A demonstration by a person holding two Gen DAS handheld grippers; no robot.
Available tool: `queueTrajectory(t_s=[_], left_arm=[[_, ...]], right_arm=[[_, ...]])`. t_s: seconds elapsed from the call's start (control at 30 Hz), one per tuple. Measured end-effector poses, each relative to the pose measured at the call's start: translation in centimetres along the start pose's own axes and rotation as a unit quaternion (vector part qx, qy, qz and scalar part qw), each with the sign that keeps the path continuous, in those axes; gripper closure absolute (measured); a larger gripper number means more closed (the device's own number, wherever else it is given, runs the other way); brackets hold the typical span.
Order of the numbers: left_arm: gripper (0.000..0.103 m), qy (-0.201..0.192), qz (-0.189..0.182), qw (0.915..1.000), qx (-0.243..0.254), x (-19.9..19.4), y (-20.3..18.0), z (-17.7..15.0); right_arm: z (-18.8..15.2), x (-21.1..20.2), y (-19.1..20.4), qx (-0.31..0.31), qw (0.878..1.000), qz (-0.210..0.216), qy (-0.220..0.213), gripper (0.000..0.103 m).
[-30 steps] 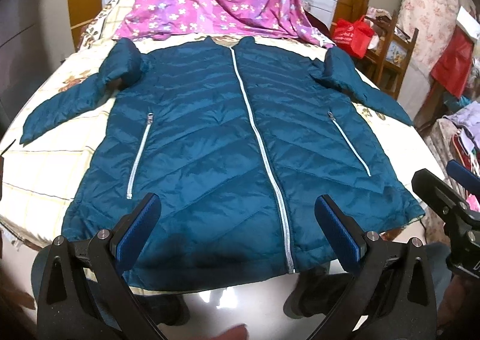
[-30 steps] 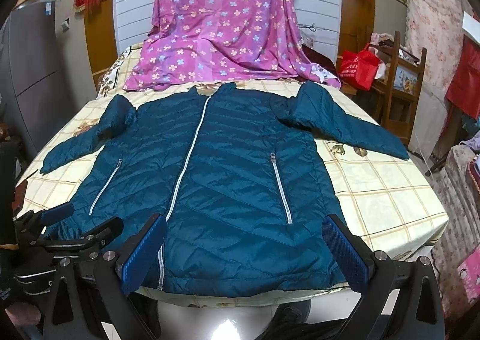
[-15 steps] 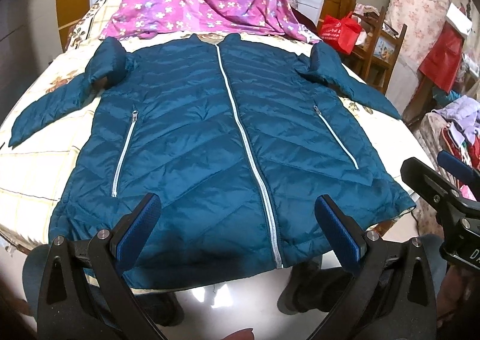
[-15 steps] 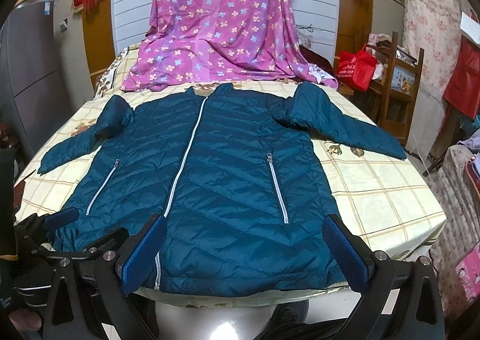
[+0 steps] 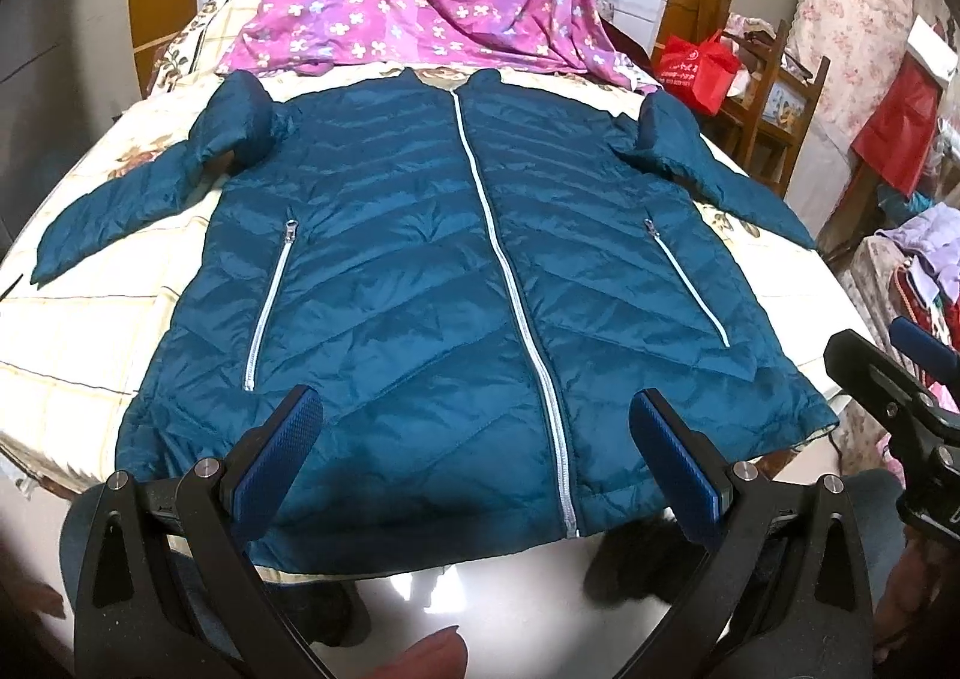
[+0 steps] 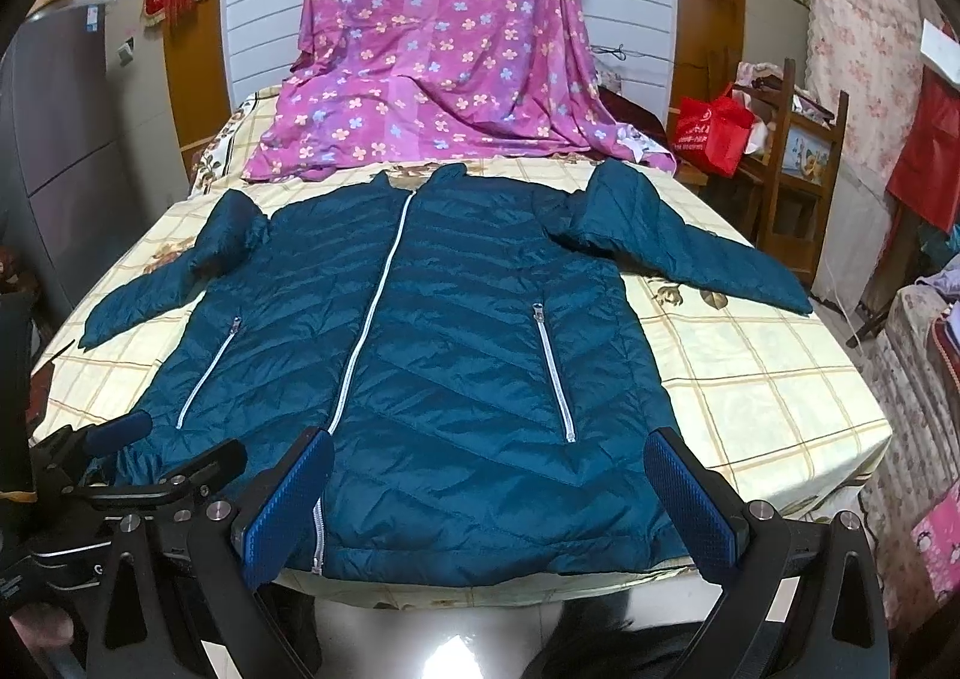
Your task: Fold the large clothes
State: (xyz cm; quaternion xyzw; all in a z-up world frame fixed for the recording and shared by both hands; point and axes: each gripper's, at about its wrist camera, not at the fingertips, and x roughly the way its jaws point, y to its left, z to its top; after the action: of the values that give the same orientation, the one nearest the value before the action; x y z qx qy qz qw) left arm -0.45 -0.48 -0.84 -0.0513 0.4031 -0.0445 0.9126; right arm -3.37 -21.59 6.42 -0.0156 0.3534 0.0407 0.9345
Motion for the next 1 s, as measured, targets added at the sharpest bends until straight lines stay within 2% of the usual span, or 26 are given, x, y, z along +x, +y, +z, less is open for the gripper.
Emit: queueTrajectory(t_s=[0.17, 0.33, 0.5, 0.6, 0.73, 1.0], left_arm=[[0.000, -0.003, -0.003, 1.0000, -0.004, 0.2, 0.2, 0.1], [0.000, 0.003, -0.049, 0.9985, -0.025, 0.6, 0.6, 0.0], [0.000, -0.032, -0.008, 0.9994, 0.011, -1.2, -0.5, 0.4], [0.000, -0.024, -0.007, 0.9996, 0.013, -1.3, -0.5, 0.7], [0.000, -0.028, 0.012, 0.9995, 0.011, -0.9, 0.2, 0.6], [0.000, -0.027, 0.015, 0.9995, 0.000, -0.4, 0.6, 0.2]], right_arm=[[0.0, 0.4, -0.3, 0.003, 1.000, 0.005, -0.003, 0.000], [-0.2, 0.7, -0.9, 0.020, 1.000, 0.019, -0.004, 0.000], [-0.2, 0.7, -1.3, 0.027, 0.999, 0.026, -0.004, 0.000], [0.1, 0.7, -1.4, 0.030, 0.999, 0.026, -0.008, 0.000], [0.4, 0.9, -1.3, 0.029, 0.999, 0.019, -0.008, 0.000], [0.4, 1.6, -1.0, 0.024, 1.000, 0.014, -0.002, 0.000]])
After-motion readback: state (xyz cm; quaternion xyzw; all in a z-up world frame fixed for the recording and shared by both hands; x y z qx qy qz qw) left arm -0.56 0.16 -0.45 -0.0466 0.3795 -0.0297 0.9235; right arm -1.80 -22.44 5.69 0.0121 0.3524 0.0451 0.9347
